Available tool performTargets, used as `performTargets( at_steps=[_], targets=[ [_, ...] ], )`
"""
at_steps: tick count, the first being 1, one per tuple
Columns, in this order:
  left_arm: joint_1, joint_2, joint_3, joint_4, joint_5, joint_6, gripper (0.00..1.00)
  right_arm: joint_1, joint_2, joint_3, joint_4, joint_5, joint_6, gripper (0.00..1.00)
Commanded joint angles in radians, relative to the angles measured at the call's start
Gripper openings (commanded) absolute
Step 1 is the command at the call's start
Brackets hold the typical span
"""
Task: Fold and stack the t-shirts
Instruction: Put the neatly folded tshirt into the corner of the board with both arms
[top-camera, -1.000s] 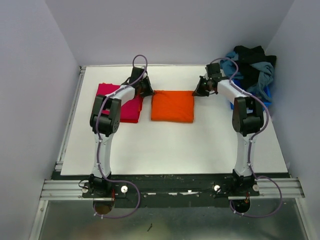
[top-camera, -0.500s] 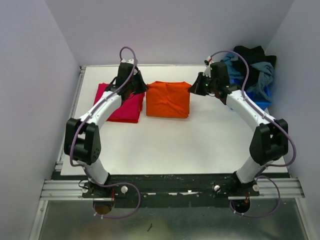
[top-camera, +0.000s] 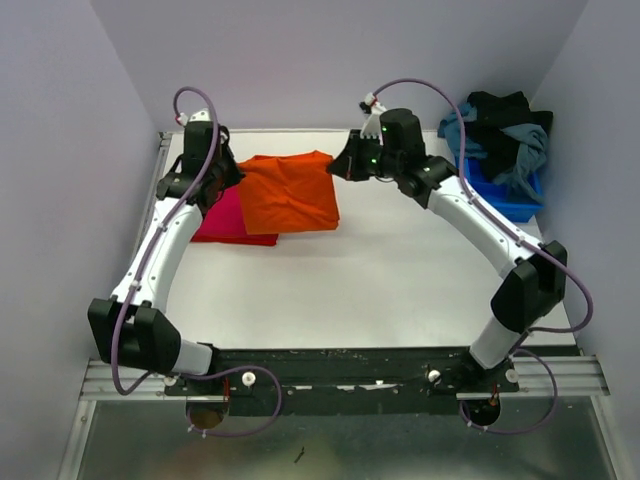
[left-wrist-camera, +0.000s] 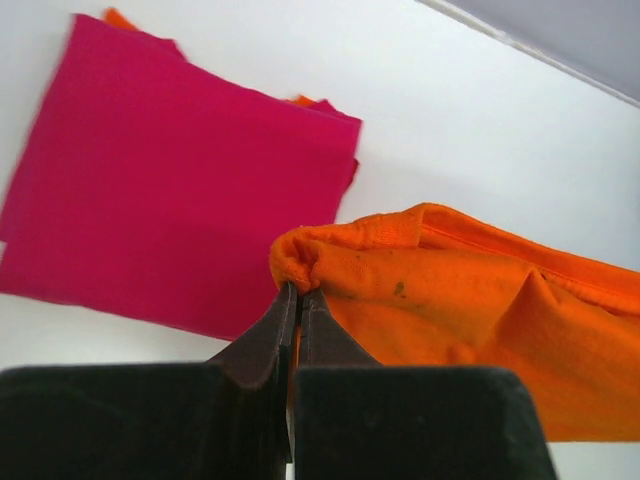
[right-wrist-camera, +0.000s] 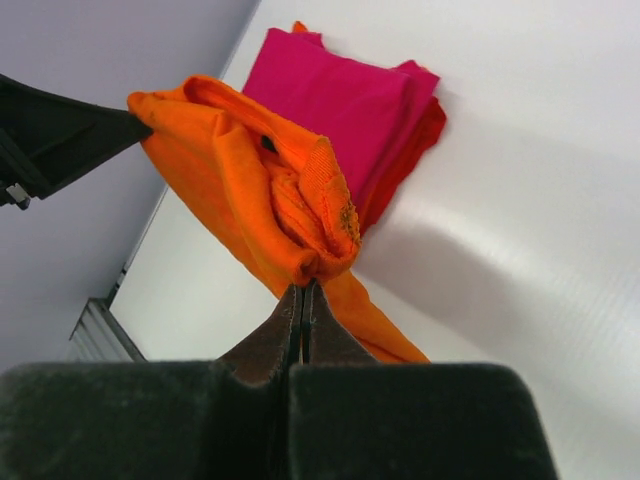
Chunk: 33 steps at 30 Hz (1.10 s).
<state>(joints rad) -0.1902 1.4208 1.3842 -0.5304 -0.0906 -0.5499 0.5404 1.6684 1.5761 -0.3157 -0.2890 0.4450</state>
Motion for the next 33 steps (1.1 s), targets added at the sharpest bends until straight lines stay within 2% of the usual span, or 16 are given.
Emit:
performTargets(
  at_steps=[1, 7, 12, 23, 28, 33],
  targets=[
    [0.084, -0.069, 0.036, -0.095, -0.149, 0.038, 0.0, 0.059, 0.08, 0.103, 0.009, -0.009, 0.023, 0.01],
    [0.213, -0.057, 0.035, -0.094, -0.218, 0.051, 0.0, 0.141, 0.192, 0.194, 0.102, 0.03, 0.063, 0.01],
    [0.267, -0.028, 0.029, -0.066, -0.27, 0.059, 0.0, 0.188, 0.274, 0.266, 0.144, 0.05, 0.086, 0.01],
    [0.291, 0.059, 0.013, 0.007, -0.328, 0.087, 0.0, 0.227, 0.35, 0.286, 0.167, 0.083, 0.092, 0.01],
    [0.293, 0.118, 0.058, -0.008, -0.327, 0.105, 0.0, 0.228, 0.398, 0.315, 0.159, 0.077, 0.101, 0.01],
    [0.296, 0.119, 0.078, -0.033, -0.345, 0.12, 0.0, 0.242, 0.378, 0.288, 0.173, 0.088, 0.107, 0.01]
  ],
)
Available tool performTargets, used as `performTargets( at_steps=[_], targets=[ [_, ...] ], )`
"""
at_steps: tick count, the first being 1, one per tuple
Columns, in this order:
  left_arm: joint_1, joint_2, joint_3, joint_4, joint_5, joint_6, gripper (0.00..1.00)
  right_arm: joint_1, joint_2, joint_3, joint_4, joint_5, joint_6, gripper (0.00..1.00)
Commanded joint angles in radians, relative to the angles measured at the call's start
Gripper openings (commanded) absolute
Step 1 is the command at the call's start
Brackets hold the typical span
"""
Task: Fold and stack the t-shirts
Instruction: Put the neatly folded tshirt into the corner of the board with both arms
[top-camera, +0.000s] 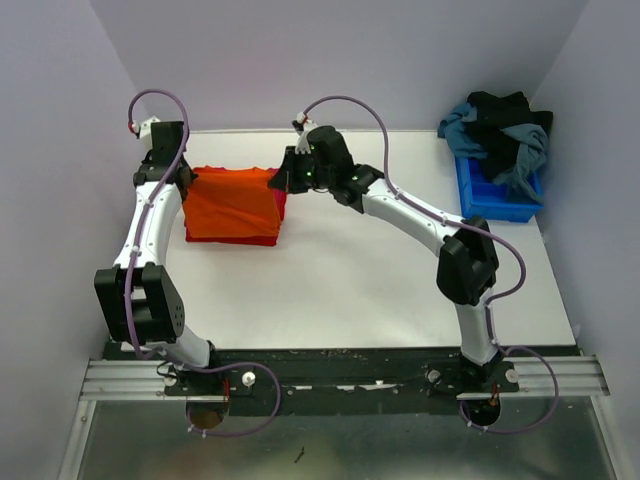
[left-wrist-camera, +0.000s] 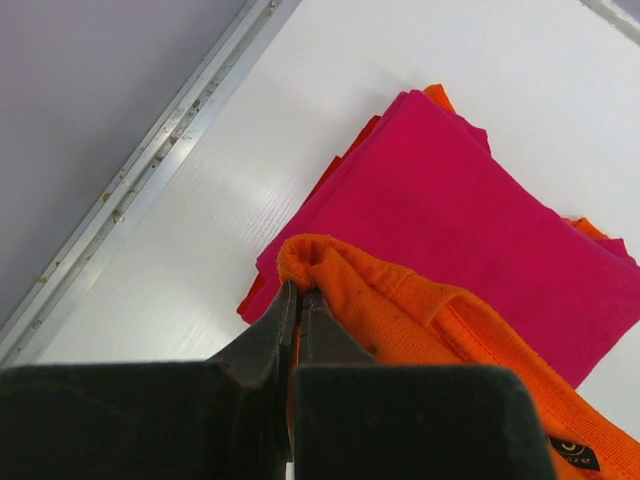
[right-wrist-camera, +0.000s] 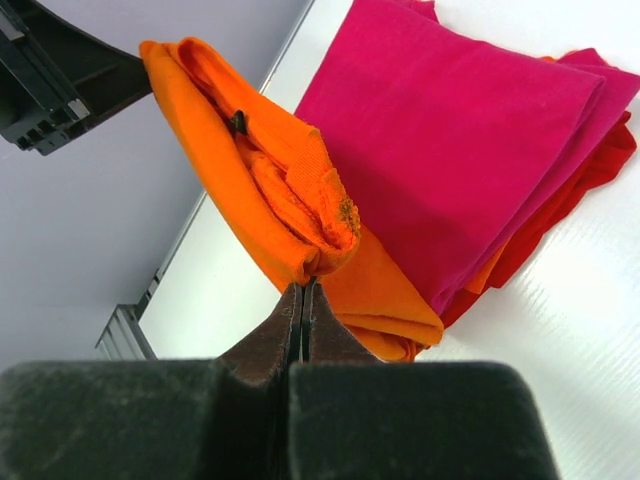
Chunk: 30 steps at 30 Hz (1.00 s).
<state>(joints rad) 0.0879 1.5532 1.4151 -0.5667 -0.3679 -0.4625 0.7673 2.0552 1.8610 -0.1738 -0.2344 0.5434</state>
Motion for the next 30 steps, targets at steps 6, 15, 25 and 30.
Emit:
performTargets(
  at_steps=[6, 15, 25, 30],
  targets=[
    [0.016, -0.038, 0.045, -0.011, -0.112, 0.047, 0.0, 0.044, -0.04, -0.031, 0.042, 0.041, 0.012, 0.01],
    [0.021, -0.096, 0.034, -0.012, -0.134, 0.051, 0.0, 0.079, -0.078, -0.065, 0.053, 0.064, 0.007, 0.01],
    [0.024, -0.022, 0.064, -0.004, -0.092, 0.053, 0.0, 0.078, -0.003, 0.029, -0.004, 0.136, -0.026, 0.01],
    [0.024, 0.01, 0.073, 0.007, -0.075, 0.053, 0.0, 0.067, 0.045, 0.092, -0.039, 0.147, -0.034, 0.01]
  ],
)
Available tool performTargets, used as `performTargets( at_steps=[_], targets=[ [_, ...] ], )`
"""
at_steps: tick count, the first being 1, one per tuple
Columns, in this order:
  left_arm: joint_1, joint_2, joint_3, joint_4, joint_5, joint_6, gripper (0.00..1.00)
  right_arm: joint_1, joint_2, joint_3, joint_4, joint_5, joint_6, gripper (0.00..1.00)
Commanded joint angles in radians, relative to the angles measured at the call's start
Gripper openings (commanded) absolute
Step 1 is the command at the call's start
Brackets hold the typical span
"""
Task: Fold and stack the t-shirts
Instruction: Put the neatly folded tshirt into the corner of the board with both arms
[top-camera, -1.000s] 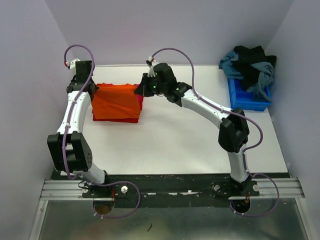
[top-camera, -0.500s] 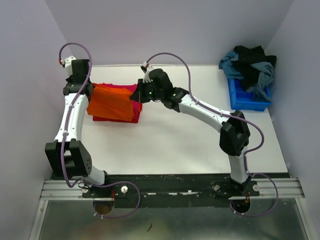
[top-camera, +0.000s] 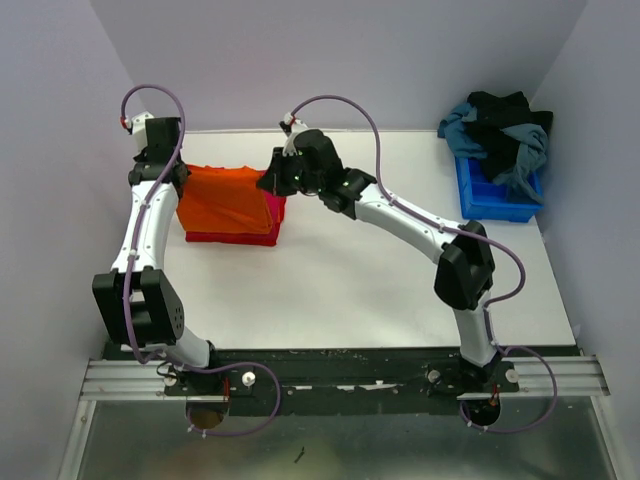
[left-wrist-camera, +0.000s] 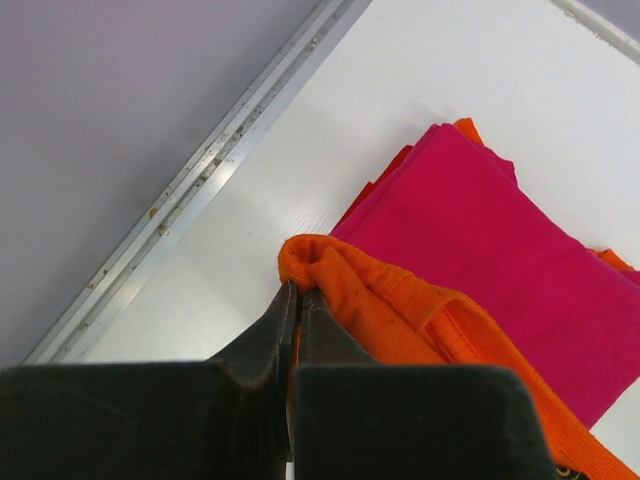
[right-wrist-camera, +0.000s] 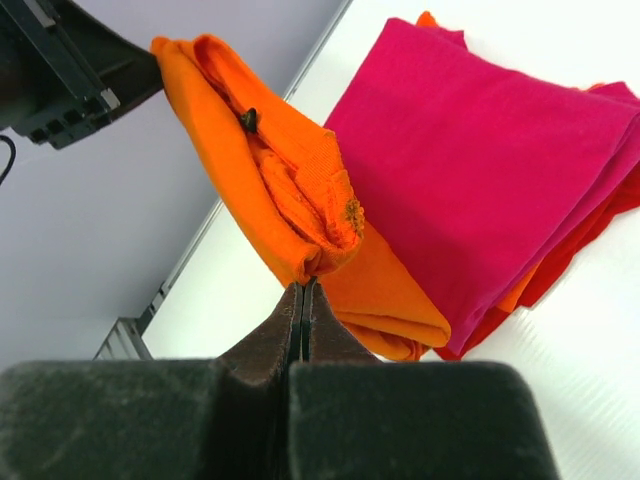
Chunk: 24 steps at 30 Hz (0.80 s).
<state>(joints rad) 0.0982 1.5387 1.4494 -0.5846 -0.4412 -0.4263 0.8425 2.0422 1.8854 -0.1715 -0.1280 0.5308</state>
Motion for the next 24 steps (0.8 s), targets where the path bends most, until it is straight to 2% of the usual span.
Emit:
performTargets(
  at_steps=[1, 12, 19, 24],
  targets=[
    [0.014, 0.034, 0.045, 0.023, -0.002, 0.02, 0.0, -0.013, 0.07, 0.086, -0.052, 0.033, -0.022, 0.01],
    [0.014, 0.09, 0.069, 0.057, 0.009, 0.031, 0.0, -0.019, 0.073, 0.026, -0.014, 0.048, -0.003, 0.01],
    [0.014, 0.159, 0.082, 0.112, 0.035, 0.031, 0.0, -0.049, 0.127, 0.084, -0.028, 0.051, 0.009, 0.01],
    [0.014, 0.25, 0.135, 0.14, 0.061, 0.032, 0.0, -0.083, 0.205, 0.194, -0.054, 0.038, 0.003, 0.01]
  ],
)
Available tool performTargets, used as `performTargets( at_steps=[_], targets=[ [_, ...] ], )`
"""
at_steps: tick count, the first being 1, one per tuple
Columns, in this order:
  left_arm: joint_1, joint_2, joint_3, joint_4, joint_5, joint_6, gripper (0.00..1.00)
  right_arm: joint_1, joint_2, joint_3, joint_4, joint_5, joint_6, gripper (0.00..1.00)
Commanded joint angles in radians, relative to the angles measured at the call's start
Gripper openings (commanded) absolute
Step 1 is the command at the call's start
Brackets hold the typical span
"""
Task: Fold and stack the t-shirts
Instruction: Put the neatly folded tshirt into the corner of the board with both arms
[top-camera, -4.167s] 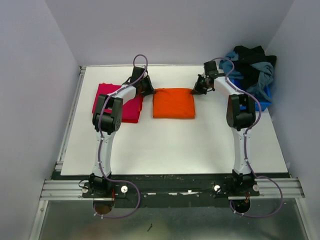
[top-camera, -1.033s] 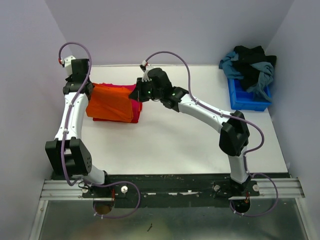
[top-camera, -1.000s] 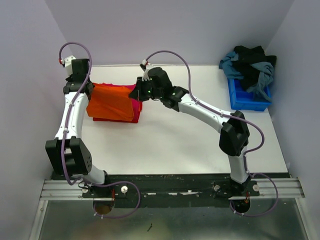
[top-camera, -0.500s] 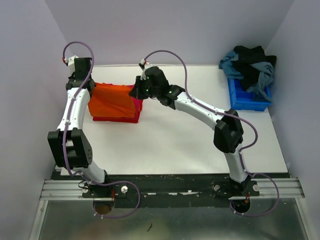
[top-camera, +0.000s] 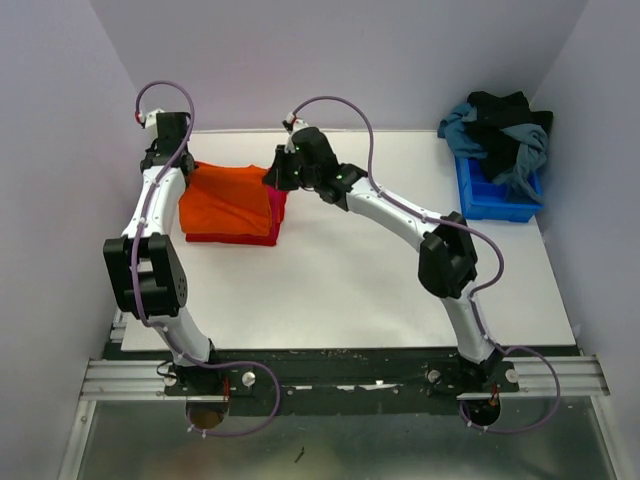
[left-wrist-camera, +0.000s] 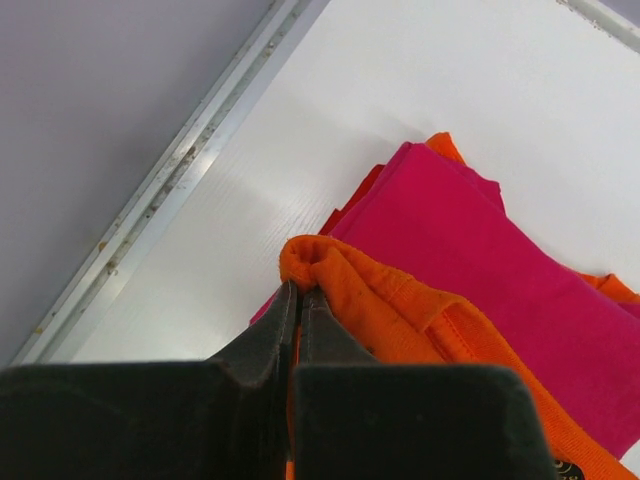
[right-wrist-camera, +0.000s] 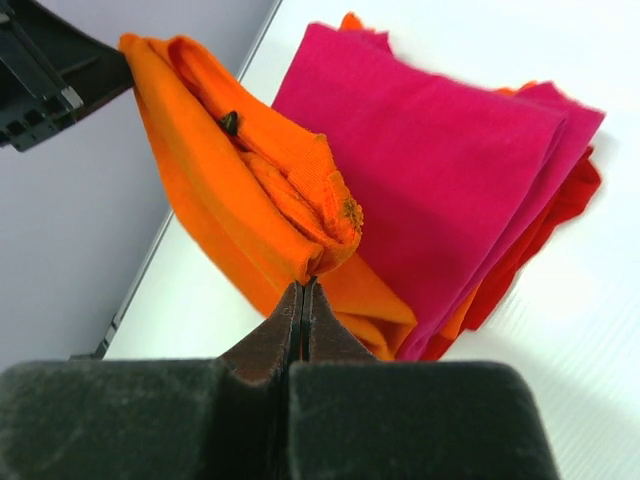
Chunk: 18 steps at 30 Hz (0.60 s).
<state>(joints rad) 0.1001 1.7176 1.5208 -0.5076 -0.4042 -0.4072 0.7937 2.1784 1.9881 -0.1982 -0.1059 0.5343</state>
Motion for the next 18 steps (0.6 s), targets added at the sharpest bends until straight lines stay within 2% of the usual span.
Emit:
performTargets(
  at_steps=[1, 8, 13, 15, 16, 17, 18],
  targets=[
    [0.012, 0.091, 0.081, 0.064, 0.031, 0.015, 0.0, -0.042, 0.087, 0.121, -0.032, 0.009, -0.002, 0.01],
    [0.012, 0.24, 0.147, 0.125, 0.102, 0.01, 0.0, -0.086, 0.204, 0.224, -0.017, 0.006, -0.008, 0.01],
    [0.012, 0.35, 0.245, 0.103, 0.136, 0.005, 0.0, -0.106, 0.277, 0.273, 0.02, -0.006, 0.0, 0.01],
    [0.012, 0.381, 0.268, 0.109, 0.163, 0.005, 0.0, -0.113, 0.316, 0.3, 0.037, -0.006, -0.003, 0.05],
    [0.012, 0.393, 0.274, 0.113, 0.175, -0.002, 0.02, -0.117, 0.33, 0.311, 0.048, -0.008, -0.005, 0.09],
    [0.012, 0.402, 0.285, 0.107, 0.174, -0.019, 0.11, -0.122, 0.349, 0.331, 0.051, -0.014, -0.005, 0.21],
    [0.012, 0.41, 0.298, 0.095, 0.166, -0.03, 0.29, -0.128, 0.369, 0.36, 0.049, -0.015, -0.008, 0.41]
  ],
)
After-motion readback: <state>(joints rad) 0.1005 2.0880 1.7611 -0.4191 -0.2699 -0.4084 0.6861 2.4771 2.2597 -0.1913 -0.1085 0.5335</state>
